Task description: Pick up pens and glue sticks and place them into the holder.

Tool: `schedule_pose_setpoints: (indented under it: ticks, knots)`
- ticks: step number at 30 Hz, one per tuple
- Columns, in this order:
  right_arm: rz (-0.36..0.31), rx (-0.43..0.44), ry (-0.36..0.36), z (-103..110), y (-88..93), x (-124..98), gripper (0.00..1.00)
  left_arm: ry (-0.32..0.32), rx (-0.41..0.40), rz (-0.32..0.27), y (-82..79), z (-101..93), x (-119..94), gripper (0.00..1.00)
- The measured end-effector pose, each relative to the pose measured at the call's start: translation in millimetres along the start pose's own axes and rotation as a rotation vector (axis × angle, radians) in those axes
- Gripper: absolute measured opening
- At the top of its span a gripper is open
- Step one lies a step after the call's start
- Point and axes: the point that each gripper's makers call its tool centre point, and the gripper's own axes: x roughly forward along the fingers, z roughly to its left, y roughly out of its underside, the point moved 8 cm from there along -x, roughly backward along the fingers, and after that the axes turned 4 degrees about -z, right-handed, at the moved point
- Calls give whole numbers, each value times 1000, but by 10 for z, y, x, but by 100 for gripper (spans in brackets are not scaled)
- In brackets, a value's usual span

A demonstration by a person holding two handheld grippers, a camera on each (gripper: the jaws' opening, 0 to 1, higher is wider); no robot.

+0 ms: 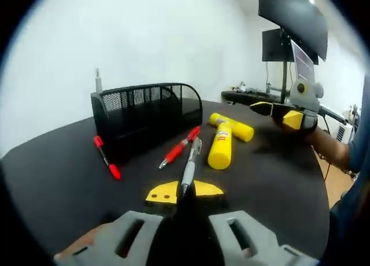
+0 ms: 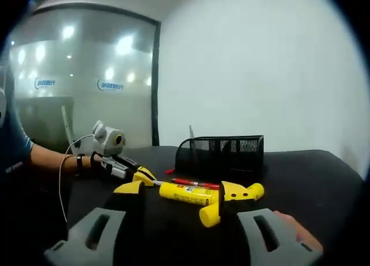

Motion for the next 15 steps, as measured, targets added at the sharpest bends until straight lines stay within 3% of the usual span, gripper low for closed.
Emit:
schedule_pose_setpoints:
  ticks: [7, 12, 15]
  knots:
    - [2, -5, 0, 15, 0, 1, 47, -44, -11, -132, -337, 62, -226, 9]
    - [3, -12, -4, 40, -1, 2, 47, -58, -1, -194, -565, 64, -369, 9]
    - [24, -68, -21, 89, 0, 42, 47, -52, 7, -226, -698, 25, -435, 9]
